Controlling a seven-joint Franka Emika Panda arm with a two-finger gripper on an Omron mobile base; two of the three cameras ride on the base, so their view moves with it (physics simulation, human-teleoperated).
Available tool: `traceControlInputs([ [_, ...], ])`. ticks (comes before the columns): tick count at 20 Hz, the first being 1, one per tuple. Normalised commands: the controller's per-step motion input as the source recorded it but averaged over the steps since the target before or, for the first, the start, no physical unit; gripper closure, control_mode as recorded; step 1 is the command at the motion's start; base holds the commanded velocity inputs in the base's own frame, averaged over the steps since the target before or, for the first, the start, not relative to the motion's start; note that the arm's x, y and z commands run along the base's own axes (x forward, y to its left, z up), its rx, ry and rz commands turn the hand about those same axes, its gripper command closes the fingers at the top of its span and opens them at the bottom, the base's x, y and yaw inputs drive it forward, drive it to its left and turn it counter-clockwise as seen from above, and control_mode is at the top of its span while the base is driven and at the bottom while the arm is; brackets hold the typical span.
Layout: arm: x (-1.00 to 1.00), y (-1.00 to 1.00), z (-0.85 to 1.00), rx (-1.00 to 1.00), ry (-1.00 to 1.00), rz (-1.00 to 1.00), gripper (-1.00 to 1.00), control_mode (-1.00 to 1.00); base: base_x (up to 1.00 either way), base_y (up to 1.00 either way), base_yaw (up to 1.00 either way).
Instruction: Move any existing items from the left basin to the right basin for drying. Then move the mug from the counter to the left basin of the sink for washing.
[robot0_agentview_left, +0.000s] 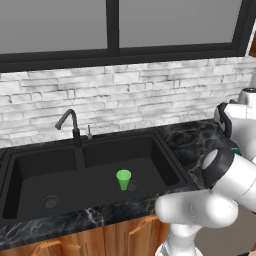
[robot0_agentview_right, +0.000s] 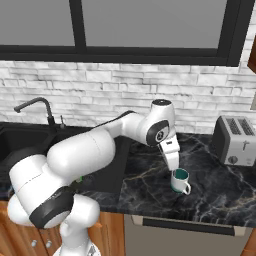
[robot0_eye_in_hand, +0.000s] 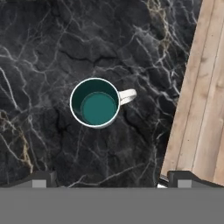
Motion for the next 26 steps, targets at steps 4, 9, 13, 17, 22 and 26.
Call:
traceControlInputs([
  [4,0.14,-0.1,-0.31,0.05,-0.02,0.03,-1.0,-1.0,0.0,0.0,0.0],
  [9,0.15,-0.12,-0.25,0.05,-0.02,0.03,-1.0,-1.0,0.0,0.0,0.0],
  [13,0.18,-0.11,-0.11,0.02,0.0,0.04,-1.0,-1.0,0.0,0.0,0.0],
  [17,0.22,-0.16,-0.1,0.01,0.0,0.04,-1.0,-1.0,0.0,0.0,0.0],
  [22,0.32,-0.1,-0.17,0.0,0.0,0.06,-1.0,-1.0,0.0,0.0,0.0],
  [26,0.24,-0.02,-0.14,0.0,0.0,0.06,-1.0,-1.0,0.0,0.0,0.0],
])
